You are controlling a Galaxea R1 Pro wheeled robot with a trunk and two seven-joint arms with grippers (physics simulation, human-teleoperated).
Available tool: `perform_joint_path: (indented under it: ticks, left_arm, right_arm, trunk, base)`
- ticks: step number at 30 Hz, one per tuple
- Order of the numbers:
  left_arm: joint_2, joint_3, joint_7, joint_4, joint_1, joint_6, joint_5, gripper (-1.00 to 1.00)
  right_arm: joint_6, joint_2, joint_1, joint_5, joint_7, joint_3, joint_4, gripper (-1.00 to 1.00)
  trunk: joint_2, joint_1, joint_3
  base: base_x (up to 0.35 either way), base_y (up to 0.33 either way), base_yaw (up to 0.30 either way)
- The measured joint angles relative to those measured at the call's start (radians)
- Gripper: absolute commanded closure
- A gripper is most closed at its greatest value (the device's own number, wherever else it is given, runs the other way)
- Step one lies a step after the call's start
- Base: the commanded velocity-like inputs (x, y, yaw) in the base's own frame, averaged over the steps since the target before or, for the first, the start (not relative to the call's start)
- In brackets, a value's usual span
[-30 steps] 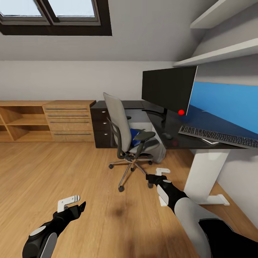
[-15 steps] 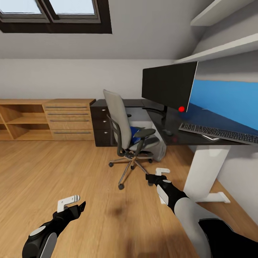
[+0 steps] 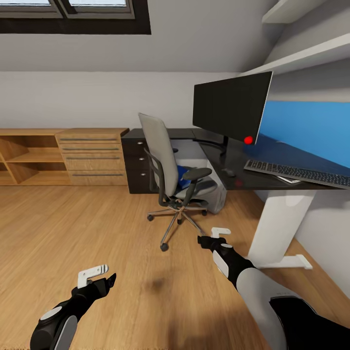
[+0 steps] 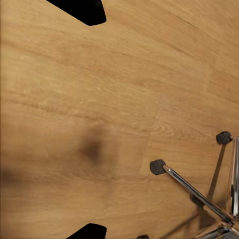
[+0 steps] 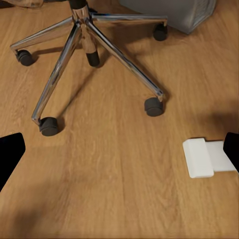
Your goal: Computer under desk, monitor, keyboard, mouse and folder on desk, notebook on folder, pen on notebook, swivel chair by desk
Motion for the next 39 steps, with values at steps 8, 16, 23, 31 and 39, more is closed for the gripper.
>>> perform_joint_path:
  ticks: [8,16,23,31,39]
  left_arm:
    - [-0.001,0.0,0.0,0.0,0.0,0.0,0.0,-1.0]
    - [-0.001,0.001,0.0,0.0,0.0,-0.001,0.0,-1.0]
    - [0.0,0.003,-0.001,0.001,0.0,-0.003,0.0,-1.0]
    - [0.0,0.003,-0.001,0.001,0.0,-0.006,0.0,-1.0]
    - [0.001,0.004,-0.001,0.002,0.0,-0.006,0.0,-1.0]
  right_arm:
    - [-0.001,0.0,0.0,0.001,0.0,0.0,0.0,-1.0]
    - [-0.001,0.0,0.0,0.002,0.0,0.0,0.0,-1.0]
    - [-0.002,-0.001,0.0,0.002,0.001,0.0,-0.001,-1.0]
    - [-0.011,0.001,0.0,0.002,0.0,0.001,-0.004,-1.0]
    - [-0.081,0.003,0.0,-0.001,-0.003,0.002,-0.006,-1.0]
  trunk:
    - [-0.002,0.004,-0.031]
    - [-0.003,0.005,-0.043]
    - [-0.003,0.005,-0.043]
    - [-0.003,0.005,-0.043]
    - [-0.003,0.005,-0.043]
  base:
    - [0.0,0.0,0.0]
    - [0.0,0.0,0.0]
    - [0.0,0.0,0.0]
    - [0.0,0.0,0.0]
    - [0.0,0.0,-0.007]
